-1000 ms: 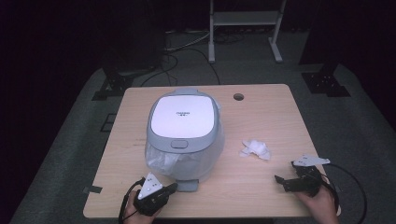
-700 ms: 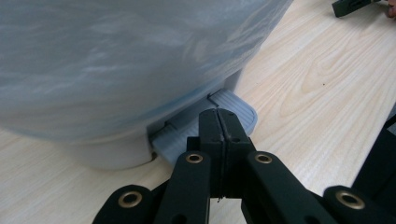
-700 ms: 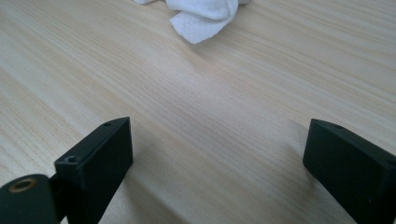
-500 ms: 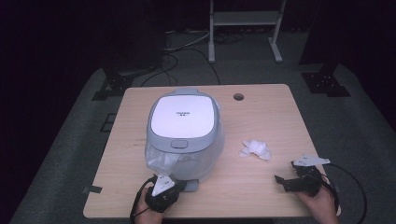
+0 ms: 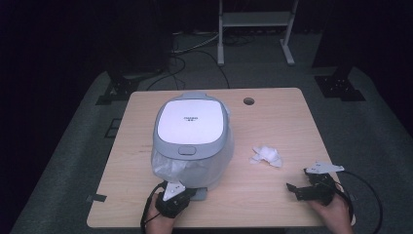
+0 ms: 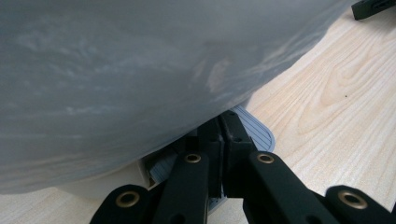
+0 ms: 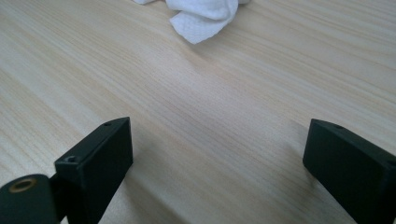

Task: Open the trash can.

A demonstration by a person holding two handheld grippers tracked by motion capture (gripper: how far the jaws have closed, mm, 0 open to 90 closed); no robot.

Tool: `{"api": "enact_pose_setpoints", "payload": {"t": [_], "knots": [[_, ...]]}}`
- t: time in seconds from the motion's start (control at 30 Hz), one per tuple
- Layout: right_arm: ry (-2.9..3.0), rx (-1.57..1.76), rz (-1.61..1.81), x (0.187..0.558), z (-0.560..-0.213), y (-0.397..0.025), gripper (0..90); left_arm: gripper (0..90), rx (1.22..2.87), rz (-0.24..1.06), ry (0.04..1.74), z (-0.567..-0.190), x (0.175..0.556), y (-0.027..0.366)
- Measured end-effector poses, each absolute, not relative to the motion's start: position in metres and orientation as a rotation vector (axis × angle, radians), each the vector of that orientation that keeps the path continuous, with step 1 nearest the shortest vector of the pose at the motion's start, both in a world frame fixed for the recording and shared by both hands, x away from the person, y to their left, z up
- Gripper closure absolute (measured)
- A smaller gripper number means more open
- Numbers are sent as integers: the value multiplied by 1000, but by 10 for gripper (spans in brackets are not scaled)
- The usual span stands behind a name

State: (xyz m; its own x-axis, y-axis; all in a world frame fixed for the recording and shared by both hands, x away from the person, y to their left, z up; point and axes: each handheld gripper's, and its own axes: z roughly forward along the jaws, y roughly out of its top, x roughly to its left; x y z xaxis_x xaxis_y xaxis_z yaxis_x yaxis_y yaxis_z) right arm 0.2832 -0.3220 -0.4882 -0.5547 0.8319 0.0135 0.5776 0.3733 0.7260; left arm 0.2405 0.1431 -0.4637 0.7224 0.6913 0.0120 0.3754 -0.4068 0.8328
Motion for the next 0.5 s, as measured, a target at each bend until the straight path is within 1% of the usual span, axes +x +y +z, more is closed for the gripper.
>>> {"api": "enact_pose_setpoints", "payload": {"t": [0.5], "knots": [[2285,1229,991,283,-488,-322,71,892,2041,447,821,-467,241,142]]}}
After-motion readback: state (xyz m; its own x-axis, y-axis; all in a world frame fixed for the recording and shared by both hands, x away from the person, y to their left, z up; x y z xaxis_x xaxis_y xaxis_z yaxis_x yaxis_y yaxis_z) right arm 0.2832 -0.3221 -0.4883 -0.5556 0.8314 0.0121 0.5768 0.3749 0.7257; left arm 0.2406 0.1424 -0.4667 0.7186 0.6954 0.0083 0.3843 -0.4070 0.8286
